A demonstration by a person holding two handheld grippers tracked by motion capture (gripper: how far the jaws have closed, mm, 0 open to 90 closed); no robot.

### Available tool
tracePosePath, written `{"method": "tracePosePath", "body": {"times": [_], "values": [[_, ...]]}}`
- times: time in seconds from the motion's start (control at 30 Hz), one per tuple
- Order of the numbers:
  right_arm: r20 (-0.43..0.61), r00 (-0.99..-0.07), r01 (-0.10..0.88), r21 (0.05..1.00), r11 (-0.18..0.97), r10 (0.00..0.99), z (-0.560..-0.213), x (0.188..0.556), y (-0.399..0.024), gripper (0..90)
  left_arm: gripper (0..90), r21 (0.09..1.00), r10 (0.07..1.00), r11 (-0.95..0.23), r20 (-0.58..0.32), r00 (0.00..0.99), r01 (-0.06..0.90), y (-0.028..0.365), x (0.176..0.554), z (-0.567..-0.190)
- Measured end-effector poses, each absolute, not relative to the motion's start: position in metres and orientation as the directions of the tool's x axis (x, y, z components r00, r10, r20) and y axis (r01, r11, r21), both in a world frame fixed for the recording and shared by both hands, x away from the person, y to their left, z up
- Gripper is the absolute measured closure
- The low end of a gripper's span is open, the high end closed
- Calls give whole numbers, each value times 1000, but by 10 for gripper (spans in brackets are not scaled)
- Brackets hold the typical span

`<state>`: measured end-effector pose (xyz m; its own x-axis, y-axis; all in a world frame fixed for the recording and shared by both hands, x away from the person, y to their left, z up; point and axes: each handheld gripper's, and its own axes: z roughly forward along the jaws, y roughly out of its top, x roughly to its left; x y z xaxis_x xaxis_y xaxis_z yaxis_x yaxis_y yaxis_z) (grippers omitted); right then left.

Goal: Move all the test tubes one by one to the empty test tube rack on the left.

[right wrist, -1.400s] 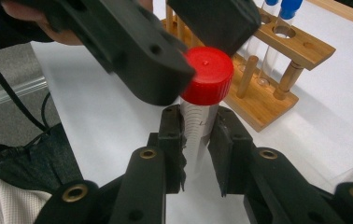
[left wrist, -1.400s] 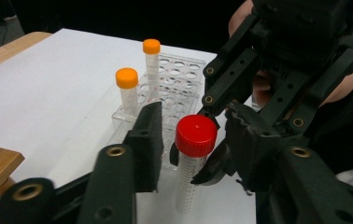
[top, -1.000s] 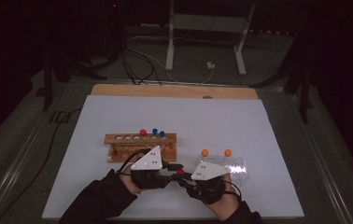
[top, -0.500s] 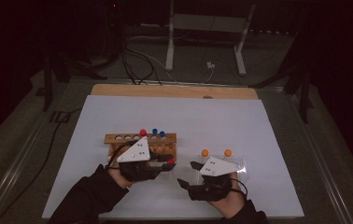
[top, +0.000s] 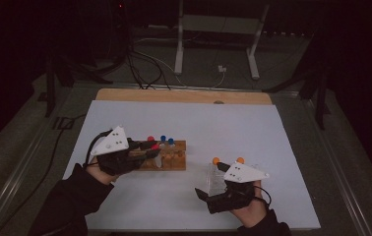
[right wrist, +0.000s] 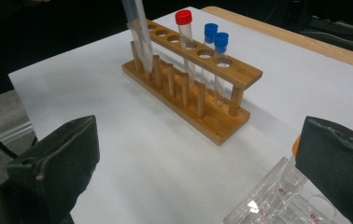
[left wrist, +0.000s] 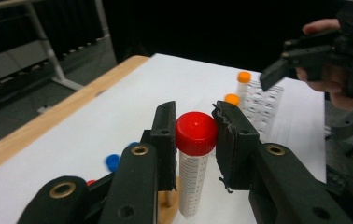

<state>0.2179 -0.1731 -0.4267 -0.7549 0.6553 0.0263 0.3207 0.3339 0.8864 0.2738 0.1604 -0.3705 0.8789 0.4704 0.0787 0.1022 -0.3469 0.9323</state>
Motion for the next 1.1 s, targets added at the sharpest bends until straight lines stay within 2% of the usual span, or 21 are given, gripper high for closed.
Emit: {"method": "tracePosePath", "body": {"times": [0.47, 0.73, 1.1], "values": [[7, -741, 305, 894, 327, 671, -423, 217, -184, 0, 717, 943, 602, -312, 100, 792, 118, 203, 300, -361], [3, -734, 302, 897, 323, 679, -424, 217, -188, 0, 718, 944, 650, -290, 74, 756, 157, 206, 320, -379], [21, -731, 314, 898, 309, 682, -425, 217, -193, 0, 717, 937, 659, -281, 30, 751, 209, 201, 335, -411]]}}
